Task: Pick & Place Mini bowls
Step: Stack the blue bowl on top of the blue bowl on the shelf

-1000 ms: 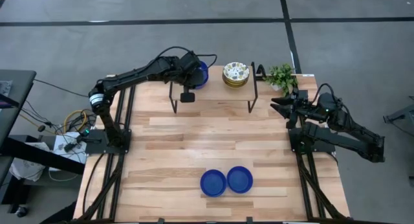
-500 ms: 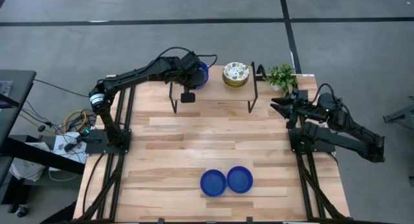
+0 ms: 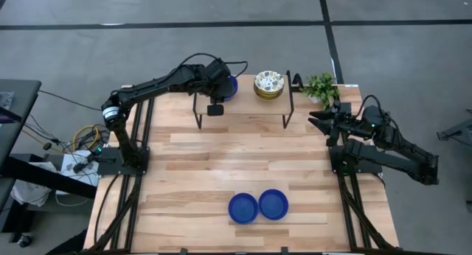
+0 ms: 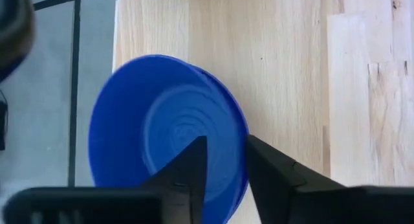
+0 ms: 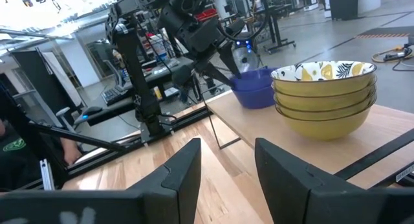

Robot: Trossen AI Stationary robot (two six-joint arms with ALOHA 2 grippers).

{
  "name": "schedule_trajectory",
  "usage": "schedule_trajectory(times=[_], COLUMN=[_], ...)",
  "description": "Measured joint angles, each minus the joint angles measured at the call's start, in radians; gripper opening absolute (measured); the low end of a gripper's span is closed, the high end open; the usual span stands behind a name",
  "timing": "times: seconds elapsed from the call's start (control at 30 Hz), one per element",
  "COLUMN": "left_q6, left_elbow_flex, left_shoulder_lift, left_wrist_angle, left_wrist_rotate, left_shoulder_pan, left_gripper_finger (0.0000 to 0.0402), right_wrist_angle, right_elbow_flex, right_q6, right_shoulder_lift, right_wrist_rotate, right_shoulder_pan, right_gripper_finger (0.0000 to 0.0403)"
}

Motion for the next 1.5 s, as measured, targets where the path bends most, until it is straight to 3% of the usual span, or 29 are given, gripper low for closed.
schedule_trajectory(times=[0.27,0.43,0.73,1.17,1.5], left_q6=[-0.003,-0.011,-0.187,-0.37,-0.471], left_elbow_flex=[0.0,0.0,0.0,-0.004,-0.145], left_shoulder_lift=[-0.031,-0.077,-0.111,-0.109,-0.106], left_wrist_angle=[0.006,0.017,0.018,0.02,0.057], left_wrist_rotate=[-0.005,-0.005,0.058,0.06,0.057], left_shoulder_pan=[-0.007,-0.037,-0.165,-0.413,-0.628], left_gripper_finger=[0.0165,0.0185,0.0186,0.0186,0.0186], right_wrist_angle=[0.0,0.0,0.0,-0.004,-0.005], right_elbow_flex=[0.0,0.0,0.0,0.0,0.0], right_q6=[0.0,0.0,0.0,0.0,0.0], right_shoulder_lift=[0.0,0.0,0.0,0.0,0.0], right_wrist_rotate=[0.0,0.0,0.0,0.0,0.0], right_shoulder_pan=[0.0,0.0,0.0,0.0,0.0], right_gripper_finger=[0.0137,0.0135,0.0134,0.0134,0.0134])
